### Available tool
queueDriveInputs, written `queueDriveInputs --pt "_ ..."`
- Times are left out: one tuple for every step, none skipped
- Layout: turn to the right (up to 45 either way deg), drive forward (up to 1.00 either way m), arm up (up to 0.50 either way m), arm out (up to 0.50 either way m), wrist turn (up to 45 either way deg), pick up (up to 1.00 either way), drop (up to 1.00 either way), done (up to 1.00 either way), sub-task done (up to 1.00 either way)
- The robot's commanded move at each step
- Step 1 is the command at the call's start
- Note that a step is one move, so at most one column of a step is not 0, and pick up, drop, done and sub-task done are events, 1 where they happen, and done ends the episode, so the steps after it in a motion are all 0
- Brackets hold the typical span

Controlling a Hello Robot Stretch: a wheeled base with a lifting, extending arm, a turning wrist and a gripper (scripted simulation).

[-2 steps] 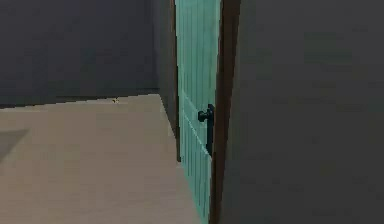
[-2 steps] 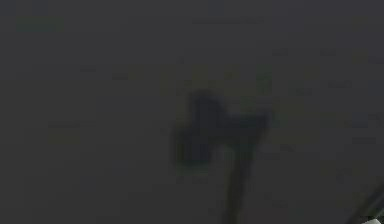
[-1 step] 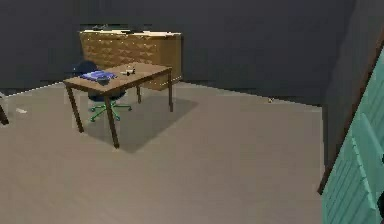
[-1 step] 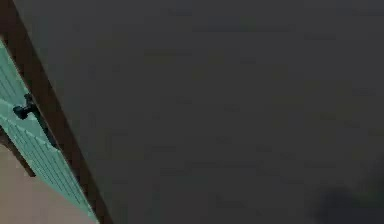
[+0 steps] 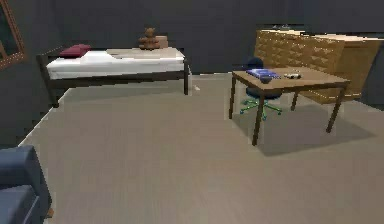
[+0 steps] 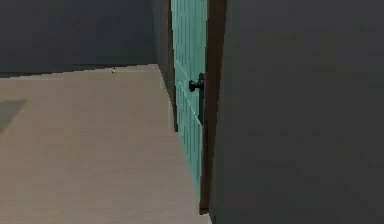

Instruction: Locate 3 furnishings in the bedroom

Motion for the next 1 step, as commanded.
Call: queueDriveInputs --pt "-24.0 0.0 0.0 0.0 0.0 0.0 0.0 0.0 0.0"
